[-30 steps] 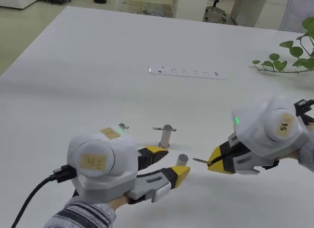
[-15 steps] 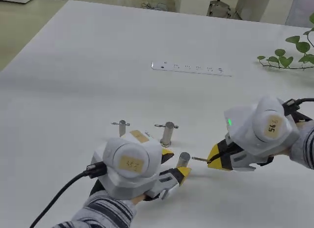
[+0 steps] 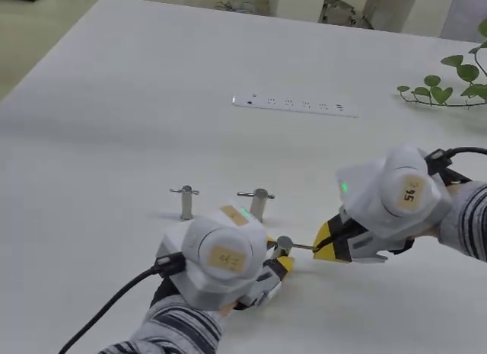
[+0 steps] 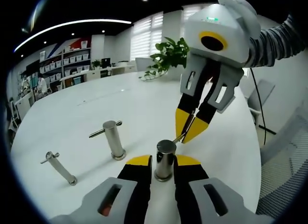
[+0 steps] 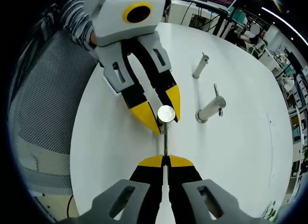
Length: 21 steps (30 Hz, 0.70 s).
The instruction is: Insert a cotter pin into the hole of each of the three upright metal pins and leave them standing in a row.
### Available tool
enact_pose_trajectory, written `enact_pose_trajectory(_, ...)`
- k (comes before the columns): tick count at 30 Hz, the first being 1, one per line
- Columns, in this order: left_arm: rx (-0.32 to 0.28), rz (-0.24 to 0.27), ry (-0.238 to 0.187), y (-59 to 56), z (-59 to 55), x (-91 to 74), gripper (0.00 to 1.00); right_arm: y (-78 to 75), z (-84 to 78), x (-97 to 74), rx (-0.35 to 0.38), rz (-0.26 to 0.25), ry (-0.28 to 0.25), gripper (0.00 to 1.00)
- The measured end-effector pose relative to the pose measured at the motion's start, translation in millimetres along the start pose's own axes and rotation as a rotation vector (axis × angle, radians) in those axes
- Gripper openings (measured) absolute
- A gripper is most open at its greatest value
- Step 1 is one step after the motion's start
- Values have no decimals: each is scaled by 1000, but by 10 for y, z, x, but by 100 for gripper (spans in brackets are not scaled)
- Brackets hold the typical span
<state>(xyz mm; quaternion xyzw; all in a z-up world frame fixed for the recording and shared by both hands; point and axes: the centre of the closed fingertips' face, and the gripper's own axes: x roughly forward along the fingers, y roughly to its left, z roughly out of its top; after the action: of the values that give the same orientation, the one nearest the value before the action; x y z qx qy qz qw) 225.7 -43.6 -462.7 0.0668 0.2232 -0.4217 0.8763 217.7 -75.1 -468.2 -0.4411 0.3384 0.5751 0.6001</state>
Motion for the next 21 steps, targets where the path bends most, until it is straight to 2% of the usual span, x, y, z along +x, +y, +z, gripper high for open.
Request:
enact_pose_trajectory(11, 13, 1, 21, -18, -84, 42, 10, 17, 32, -44, 6, 1, 14, 0)
enact_pose_trajectory(18, 24, 23, 22, -17, -120, 67, 10, 39, 77, -64, 47, 3, -14, 0)
enact_pose_trajectory(21, 12, 24, 17, -10, -124, 74, 10, 32, 89, -57, 44, 0, -16, 0)
